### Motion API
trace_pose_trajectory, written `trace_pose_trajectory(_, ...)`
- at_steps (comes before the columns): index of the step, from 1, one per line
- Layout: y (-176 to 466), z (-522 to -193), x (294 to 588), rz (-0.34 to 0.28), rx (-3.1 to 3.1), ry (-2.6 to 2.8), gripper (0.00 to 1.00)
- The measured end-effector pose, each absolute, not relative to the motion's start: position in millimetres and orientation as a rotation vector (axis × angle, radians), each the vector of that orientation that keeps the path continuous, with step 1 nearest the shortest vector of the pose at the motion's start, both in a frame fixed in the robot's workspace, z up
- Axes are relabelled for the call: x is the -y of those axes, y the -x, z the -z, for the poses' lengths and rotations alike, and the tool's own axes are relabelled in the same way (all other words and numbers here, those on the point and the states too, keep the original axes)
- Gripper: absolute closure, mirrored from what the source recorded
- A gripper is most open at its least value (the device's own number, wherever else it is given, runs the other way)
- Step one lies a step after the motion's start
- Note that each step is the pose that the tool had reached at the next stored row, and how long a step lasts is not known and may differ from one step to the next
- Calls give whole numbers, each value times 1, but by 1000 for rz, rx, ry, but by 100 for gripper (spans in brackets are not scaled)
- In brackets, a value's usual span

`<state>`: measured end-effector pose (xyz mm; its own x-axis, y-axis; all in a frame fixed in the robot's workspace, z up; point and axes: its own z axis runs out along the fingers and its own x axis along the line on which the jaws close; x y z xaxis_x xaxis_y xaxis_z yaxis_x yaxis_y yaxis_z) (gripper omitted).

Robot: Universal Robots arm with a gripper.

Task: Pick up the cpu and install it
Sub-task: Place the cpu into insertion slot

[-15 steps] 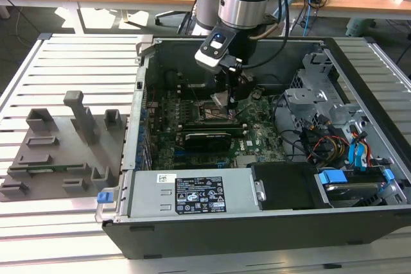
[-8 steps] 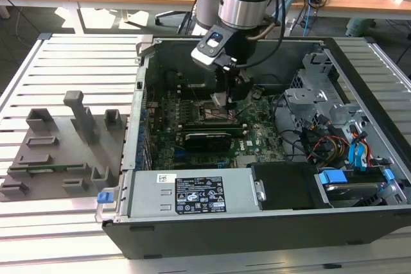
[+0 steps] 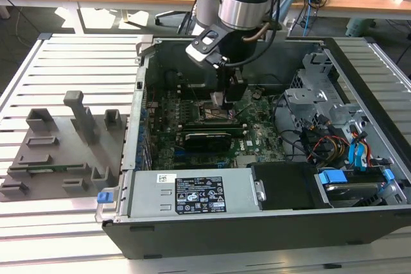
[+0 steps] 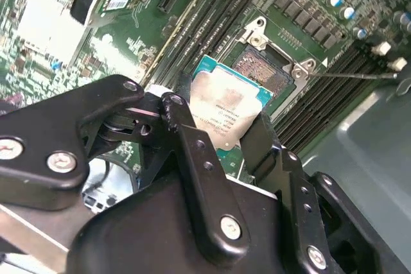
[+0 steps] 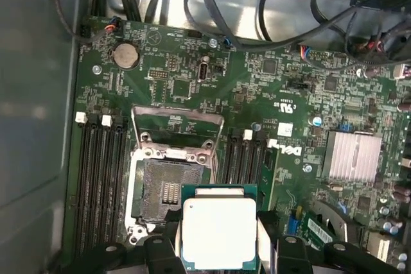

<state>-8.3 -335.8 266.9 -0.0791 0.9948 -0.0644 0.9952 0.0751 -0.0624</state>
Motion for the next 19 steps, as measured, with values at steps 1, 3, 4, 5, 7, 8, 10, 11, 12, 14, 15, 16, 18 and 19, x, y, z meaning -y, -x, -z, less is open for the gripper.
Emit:
trace_pose_trajectory(1,8,-267,336,141,-2285,-2146,45)
trace_pose_trajectory(3,8,-266,336,141,-2242,-2193,45)
trace_pose_trajectory(4,8,-266,336,141,-2238,-2197,45)
trace_pose_trajectory(5,8,-266,336,140,-2239,-2197,45)
trace_pose_trajectory(7,8,-266,336,104,-2257,-2213,45)
trace_pose_trajectory(8,8,-266,336,100,-2259,-2215,45)
trace_pose_trajectory(10,8,-266,336,100,-2259,-2215,45)
trace_pose_trajectory(11,8,-266,336,100,-2259,-2215,45)
trace_pose_trajectory(12,8,-266,336,100,-2259,-2215,45)
trace_pose_trajectory(14,8,-265,336,100,-2259,-2215,45)
trace_pose_trajectory(15,8,-265,336,100,-2259,-2215,45)
trace_pose_trajectory(16,8,-265,336,100,-2259,-2215,45)
trace_pose_trajectory(18,8,-265,336,100,-2259,-2215,45)
trace_pose_trajectory(19,8,-265,336,100,-2259,-2215,45)
